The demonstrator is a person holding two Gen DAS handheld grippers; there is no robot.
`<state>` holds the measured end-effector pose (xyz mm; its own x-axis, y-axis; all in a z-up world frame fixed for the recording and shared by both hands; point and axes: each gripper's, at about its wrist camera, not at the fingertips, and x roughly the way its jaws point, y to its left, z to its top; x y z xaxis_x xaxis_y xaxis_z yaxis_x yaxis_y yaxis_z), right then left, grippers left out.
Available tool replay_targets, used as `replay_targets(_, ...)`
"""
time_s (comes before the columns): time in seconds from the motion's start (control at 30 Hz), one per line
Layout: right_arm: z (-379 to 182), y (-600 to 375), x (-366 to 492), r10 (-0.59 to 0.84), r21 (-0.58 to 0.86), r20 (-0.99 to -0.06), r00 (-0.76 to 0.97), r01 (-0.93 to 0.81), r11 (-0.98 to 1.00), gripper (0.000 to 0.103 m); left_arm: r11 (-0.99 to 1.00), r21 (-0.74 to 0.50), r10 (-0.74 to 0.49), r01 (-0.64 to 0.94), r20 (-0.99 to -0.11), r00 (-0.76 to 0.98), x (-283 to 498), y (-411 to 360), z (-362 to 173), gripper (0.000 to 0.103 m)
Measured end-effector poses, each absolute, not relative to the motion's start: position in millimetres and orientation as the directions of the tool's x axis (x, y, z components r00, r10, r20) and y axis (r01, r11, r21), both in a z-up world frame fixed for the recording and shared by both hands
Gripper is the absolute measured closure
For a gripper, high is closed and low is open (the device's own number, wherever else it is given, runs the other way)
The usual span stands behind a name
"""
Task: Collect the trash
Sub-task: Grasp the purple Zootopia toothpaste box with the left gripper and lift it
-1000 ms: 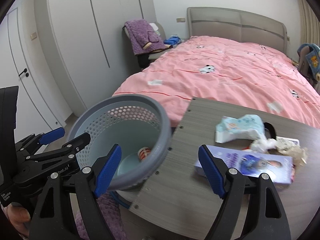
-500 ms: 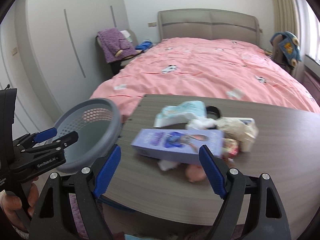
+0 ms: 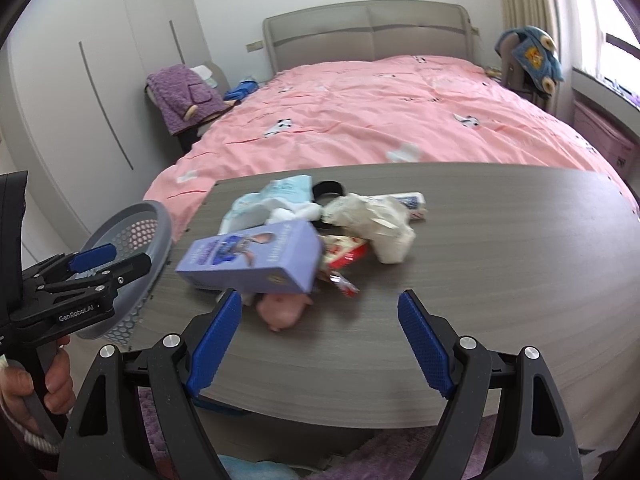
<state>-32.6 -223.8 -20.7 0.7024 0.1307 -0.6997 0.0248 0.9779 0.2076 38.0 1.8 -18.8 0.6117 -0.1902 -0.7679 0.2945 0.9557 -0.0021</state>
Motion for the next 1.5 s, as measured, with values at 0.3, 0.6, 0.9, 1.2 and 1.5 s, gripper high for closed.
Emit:
replay_targets(0.3, -30, -256, -32, 0.113, 0.25, -0.715, 0.69, 0.1, 0.963, 0.024, 0.821, 0.078, -0.304, 0.566, -0.779, 0.548, 53, -28, -32, 0.032)
replay_targets(0.6, -35, -261, -31, 0.113, 0.257, -0.725, 0.679, 0.115, 0.96, 0.024, 0.686, 0.038, -0.422, 0.727, -0.793, 0.44, 65, -45, -41, 0.032)
replay_targets(0.9, -37, -265, -32, 0.119, 0.27, -0.727, 0.677, 0.122, 0.955, 0.024, 0.602, 0.004, -0.465, 0.798, -0.811, 0.355, 79, -52, -45, 0.032)
replay_targets(1.2, -38, -268, -35, 0.127, 0.284, -0.722, 0.68, 0.125, 0.951, 0.024, 0.553, -0.003, -0.485, 0.833, -0.815, 0.319, 86, -57, -42, 0.032)
replay_targets(1.5, -37, -270, -37, 0.127, 0.29, -0.721, 0.681, 0.129, 0.948, 0.024, 0.526, -0.011, -0.479, 0.85, -0.83, 0.286, 93, -67, -48, 0.029)
